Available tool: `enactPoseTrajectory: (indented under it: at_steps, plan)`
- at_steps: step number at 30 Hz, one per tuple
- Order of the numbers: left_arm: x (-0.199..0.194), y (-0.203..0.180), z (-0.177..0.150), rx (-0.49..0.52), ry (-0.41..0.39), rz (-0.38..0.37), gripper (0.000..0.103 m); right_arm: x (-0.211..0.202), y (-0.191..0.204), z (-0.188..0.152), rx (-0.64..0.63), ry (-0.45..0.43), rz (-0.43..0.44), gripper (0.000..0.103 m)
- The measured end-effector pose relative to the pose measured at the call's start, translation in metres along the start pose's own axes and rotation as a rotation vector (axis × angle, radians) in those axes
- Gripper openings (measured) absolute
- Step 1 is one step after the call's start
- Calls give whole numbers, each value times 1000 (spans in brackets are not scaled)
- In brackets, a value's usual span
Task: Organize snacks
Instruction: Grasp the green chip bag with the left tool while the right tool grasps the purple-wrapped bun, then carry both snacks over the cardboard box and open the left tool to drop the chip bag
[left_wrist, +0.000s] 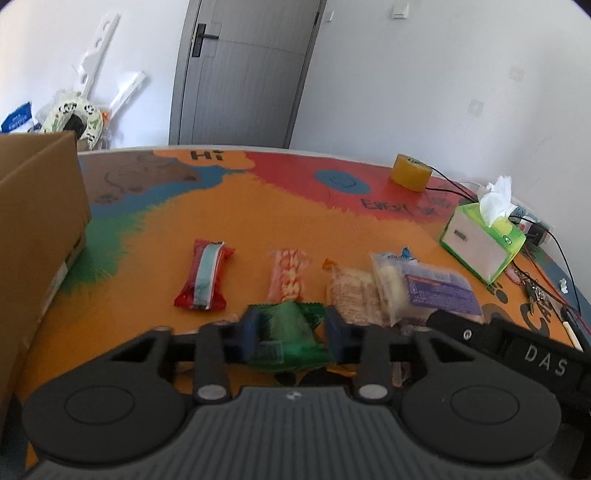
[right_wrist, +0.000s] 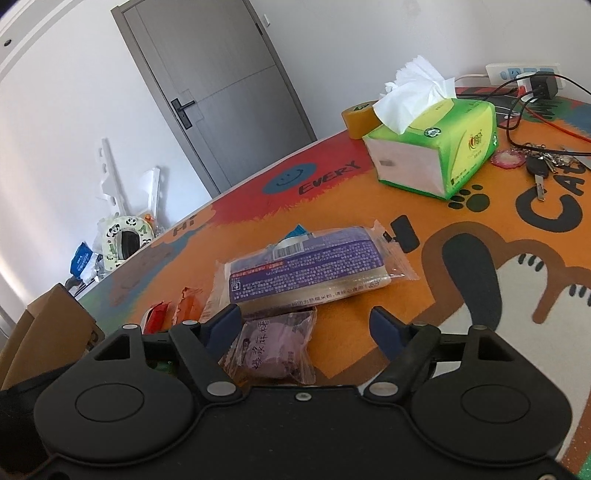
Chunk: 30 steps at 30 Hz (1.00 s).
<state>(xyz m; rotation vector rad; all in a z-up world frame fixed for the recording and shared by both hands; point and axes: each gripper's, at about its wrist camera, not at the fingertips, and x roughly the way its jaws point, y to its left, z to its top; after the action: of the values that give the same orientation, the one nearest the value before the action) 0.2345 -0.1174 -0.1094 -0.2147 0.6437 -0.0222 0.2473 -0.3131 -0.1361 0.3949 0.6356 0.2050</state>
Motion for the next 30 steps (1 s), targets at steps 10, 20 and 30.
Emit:
enactPoseTrajectory:
  at_steps: [10, 20, 30]
  plan:
    - [-17, 8, 3, -13, -26, 0, 25, 8, 15, -6, -62, 30, 0, 43]
    - [-36, 8, -10, -24, -24, -25, 24, -21, 1, -18, -25, 12, -5, 38]
    - [-45, 6, -19, -9, -3, -29, 25, -31, 3, -25, -51, 14, -13, 41]
